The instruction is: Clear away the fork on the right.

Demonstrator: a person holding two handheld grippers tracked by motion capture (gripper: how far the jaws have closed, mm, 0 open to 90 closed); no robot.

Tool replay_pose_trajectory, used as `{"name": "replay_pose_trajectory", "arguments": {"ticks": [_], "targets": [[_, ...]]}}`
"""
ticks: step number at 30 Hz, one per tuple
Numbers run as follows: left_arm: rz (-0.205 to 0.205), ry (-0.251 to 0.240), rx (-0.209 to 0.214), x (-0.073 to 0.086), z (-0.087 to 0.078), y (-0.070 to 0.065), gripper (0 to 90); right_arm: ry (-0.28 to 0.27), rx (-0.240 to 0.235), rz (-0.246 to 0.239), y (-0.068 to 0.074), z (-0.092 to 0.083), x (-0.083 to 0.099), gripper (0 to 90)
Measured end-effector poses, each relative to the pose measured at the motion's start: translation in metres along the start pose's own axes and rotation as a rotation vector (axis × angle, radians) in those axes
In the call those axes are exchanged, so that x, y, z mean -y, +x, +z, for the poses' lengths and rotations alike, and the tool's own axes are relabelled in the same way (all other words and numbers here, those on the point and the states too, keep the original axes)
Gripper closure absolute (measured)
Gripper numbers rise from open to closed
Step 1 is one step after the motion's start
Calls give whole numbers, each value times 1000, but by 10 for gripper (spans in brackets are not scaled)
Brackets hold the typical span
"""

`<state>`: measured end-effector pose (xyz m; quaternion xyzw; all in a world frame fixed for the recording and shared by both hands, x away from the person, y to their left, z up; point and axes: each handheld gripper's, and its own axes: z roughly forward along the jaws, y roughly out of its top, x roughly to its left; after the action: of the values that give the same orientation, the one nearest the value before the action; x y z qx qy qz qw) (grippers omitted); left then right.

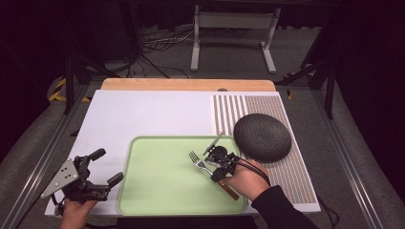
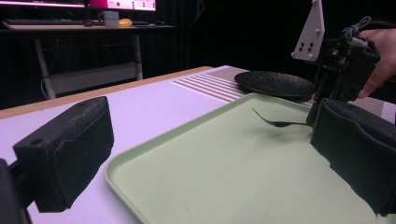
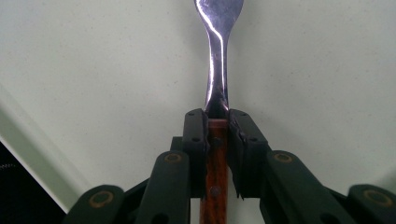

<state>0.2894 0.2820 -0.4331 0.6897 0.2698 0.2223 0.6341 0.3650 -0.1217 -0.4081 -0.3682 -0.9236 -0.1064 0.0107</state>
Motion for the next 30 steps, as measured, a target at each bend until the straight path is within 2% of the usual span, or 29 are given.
{"name": "replay_pose_trajectory", "arguments": {"ticks": [16, 18, 19, 20, 25, 27, 29, 30], "targets": [[0, 0, 2, 0, 0, 0, 2, 24, -15, -6, -2, 5, 2, 756], [0, -1, 2, 0, 0, 0, 2, 12, -27, -12, -2, 5, 2, 671], [0, -1, 2, 0, 0, 0, 2, 12, -27, -12, -2, 5, 2, 671], [0, -1, 2, 0, 0, 0, 2, 1, -29, -13, -2, 3, 2, 610], [2, 0, 3, 0, 0, 0, 2, -29, -23, -58, -2, -3, 2, 509], [1, 0, 3, 0, 0, 0, 2, -37, -25, -86, -1, -5, 1, 474], [-1, -1, 2, 0, 0, 0, 2, -58, -15, -115, 0, -7, 0, 402], [0, -1, 2, 0, 0, 0, 2, -87, -6, -148, 1, -8, -1, 373]]}}
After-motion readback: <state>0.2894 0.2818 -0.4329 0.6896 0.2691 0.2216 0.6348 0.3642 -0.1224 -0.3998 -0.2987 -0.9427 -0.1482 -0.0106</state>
